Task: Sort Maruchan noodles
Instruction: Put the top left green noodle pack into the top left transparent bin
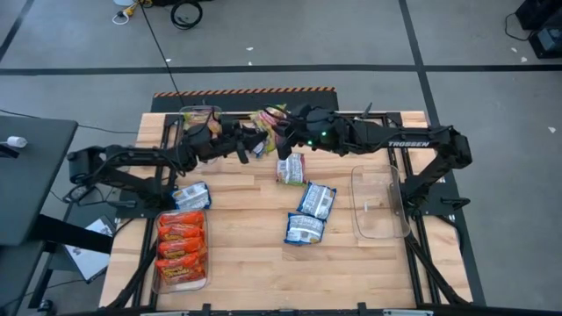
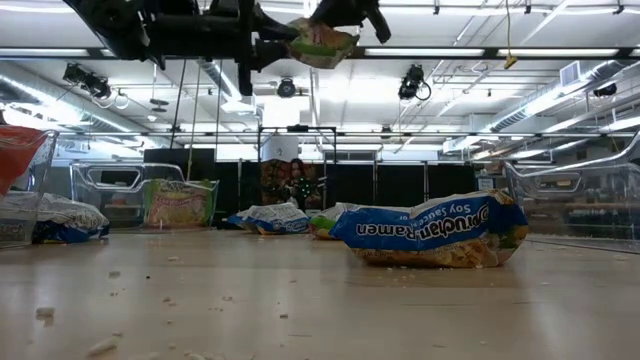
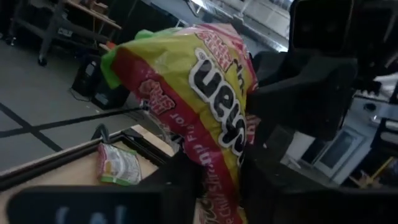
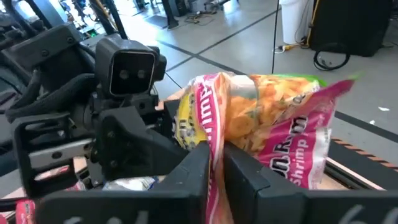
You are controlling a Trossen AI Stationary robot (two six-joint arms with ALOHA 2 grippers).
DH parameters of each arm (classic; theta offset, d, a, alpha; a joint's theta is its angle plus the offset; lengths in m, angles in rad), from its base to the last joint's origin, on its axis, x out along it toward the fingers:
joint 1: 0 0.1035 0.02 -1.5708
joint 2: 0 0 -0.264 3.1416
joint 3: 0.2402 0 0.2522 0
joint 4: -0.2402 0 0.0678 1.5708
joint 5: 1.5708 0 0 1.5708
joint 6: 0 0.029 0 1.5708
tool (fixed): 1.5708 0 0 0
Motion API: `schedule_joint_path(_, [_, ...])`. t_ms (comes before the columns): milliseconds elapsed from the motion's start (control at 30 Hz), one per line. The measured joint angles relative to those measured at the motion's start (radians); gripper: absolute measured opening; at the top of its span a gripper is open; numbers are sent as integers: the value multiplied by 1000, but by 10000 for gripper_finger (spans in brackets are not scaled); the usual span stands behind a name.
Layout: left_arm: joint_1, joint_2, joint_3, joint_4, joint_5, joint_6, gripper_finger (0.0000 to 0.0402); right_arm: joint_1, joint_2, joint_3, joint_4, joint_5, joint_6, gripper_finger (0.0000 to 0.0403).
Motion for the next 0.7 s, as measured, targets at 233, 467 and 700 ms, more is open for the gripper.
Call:
schedule_joint_path(233, [134, -112, 224, -617, 137, 229, 52, -11, -160, 2, -18, 0, -50, 141])
schedule_joint_path(467, [317, -92, 710, -1625, 39, 866, 52, -16, -287, 3, -117, 1, -192, 172])
schedule_joint_path(700, [466, -16, 805, -2055, -123, 1295, 52, -15, -312, 2, -221, 7, -179, 171])
